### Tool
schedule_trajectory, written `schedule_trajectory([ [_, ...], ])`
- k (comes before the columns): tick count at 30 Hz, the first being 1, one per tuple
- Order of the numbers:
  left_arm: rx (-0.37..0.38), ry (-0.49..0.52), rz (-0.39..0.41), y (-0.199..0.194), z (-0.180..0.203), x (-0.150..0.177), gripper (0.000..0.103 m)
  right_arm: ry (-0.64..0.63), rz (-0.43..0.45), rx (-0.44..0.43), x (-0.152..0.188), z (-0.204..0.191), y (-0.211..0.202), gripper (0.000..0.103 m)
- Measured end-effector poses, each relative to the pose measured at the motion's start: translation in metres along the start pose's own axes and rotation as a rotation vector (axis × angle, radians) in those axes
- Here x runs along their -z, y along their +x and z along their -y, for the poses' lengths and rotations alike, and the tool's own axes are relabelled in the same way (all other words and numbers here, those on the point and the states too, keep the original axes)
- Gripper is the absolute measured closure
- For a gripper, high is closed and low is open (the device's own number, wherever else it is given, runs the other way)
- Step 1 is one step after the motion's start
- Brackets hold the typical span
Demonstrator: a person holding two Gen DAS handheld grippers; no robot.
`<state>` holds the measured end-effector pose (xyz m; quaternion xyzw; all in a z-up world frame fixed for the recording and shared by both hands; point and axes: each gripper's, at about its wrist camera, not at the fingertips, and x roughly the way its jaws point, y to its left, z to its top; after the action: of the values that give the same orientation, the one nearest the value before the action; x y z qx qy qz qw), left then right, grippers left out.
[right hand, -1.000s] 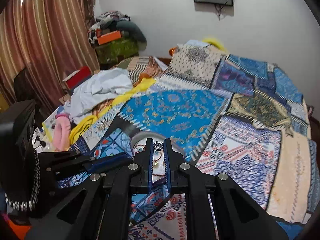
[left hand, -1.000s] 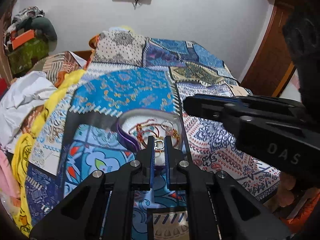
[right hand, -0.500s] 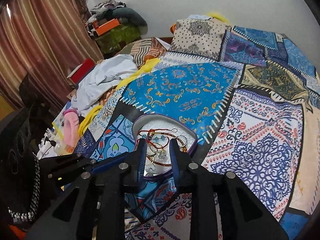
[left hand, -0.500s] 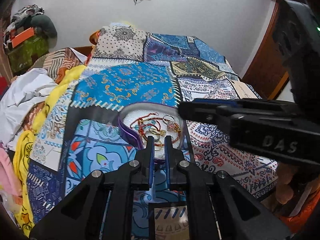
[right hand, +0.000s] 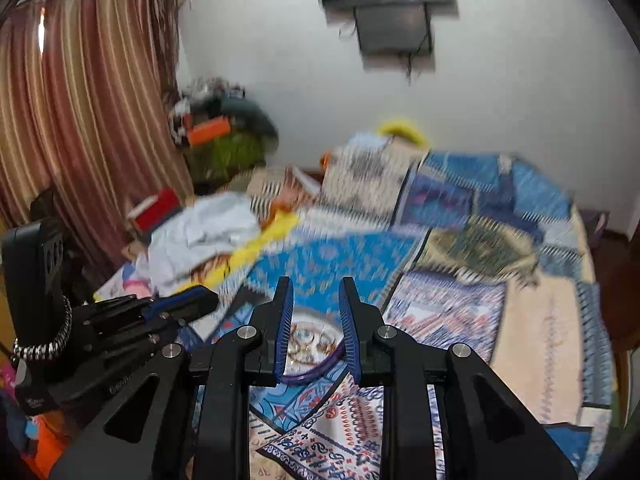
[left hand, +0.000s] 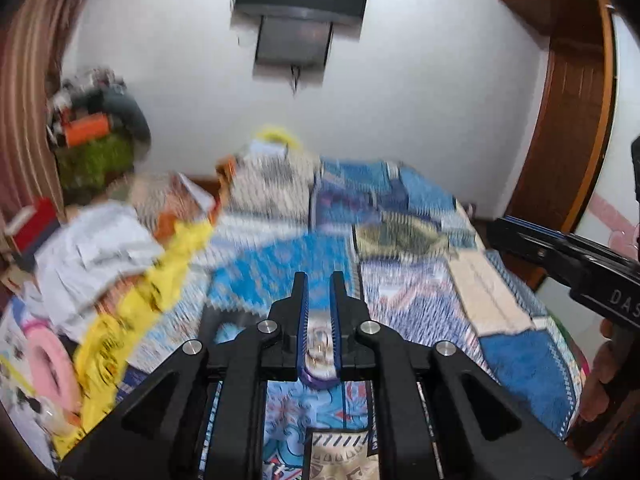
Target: Organize jewelry
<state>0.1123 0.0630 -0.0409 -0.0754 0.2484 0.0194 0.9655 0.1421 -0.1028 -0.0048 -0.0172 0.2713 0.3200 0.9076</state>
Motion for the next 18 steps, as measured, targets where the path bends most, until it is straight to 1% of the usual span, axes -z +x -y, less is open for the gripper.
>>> schedule_trajectory([
  [1, 0.000, 0.004, 0.031, -0.011, 0.003, -0.004, 0.086, -0.002, 0.036, 0.007, -0.003, -0.003, -0.014, 0.082],
  [2, -0.003, 0.009, 0.066, -0.024, 0.007, -0.009, 0.083, -0.006, 0.076, 0.014, -0.006, -0.006, -0.029, 0.082],
  [3, -0.013, 0.018, 0.115, -0.041, 0.013, -0.013, 0.075, -0.009, 0.102, 0.020, -0.007, -0.009, -0.039, 0.082],
  [4, -0.018, 0.023, 0.138, -0.050, 0.015, -0.015, 0.065, -0.016, 0.138, 0.031, -0.008, -0.013, -0.052, 0.082],
  [5, -0.026, 0.029, 0.171, -0.062, 0.019, -0.017, 0.060, -0.022, 0.168, 0.041, -0.008, -0.016, -0.064, 0.082],
  [7, -0.040, 0.044, 0.232, -0.087, 0.027, -0.019, 0.035, -0.041, 0.224, 0.065, -0.007, -0.026, -0.085, 0.082],
  [8, -0.047, 0.051, 0.252, -0.096, 0.030, -0.019, 0.030, -0.051, 0.240, 0.078, -0.006, -0.029, -0.093, 0.082],
  [9, -0.058, 0.060, 0.279, -0.107, 0.034, -0.018, 0.021, -0.059, 0.259, 0.094, -0.005, -0.034, -0.101, 0.078],
  [10, -0.068, 0.067, 0.300, -0.115, 0.037, -0.018, 0.014, -0.066, 0.277, 0.113, -0.003, -0.038, -0.109, 0.069],
  [11, -0.075, 0.071, 0.315, -0.122, 0.039, -0.017, 0.011, -0.070, 0.293, 0.131, -0.001, -0.041, -0.114, 0.062],
  [12, -0.083, 0.076, 0.335, -0.130, 0.041, -0.015, 0.008, -0.072, 0.311, 0.150, 0.002, -0.043, -0.120, 0.048],
  [13, -0.090, 0.081, 0.349, -0.136, 0.044, -0.014, 0.007, -0.075, 0.330, 0.169, 0.004, -0.046, -0.125, 0.037],
  [14, -0.099, 0.086, 0.363, -0.143, 0.046, -0.013, 0.006, -0.077, 0.349, 0.188, 0.006, -0.049, -0.130, 0.032],
  [16, -0.104, 0.085, 0.379, -0.152, 0.048, -0.010, 0.003, -0.076, 0.372, 0.214, 0.008, -0.051, -0.137, 0.017],
  [17, -0.104, 0.082, 0.383, -0.156, 0.048, -0.007, 0.003, -0.075, 0.381, 0.224, 0.009, -0.052, -0.139, 0.015],
  [18, -0.102, 0.074, 0.385, -0.159, 0.048, -0.006, 0.002, -0.074, 0.390, 0.232, 0.010, -0.053, -0.141, 0.011],
])
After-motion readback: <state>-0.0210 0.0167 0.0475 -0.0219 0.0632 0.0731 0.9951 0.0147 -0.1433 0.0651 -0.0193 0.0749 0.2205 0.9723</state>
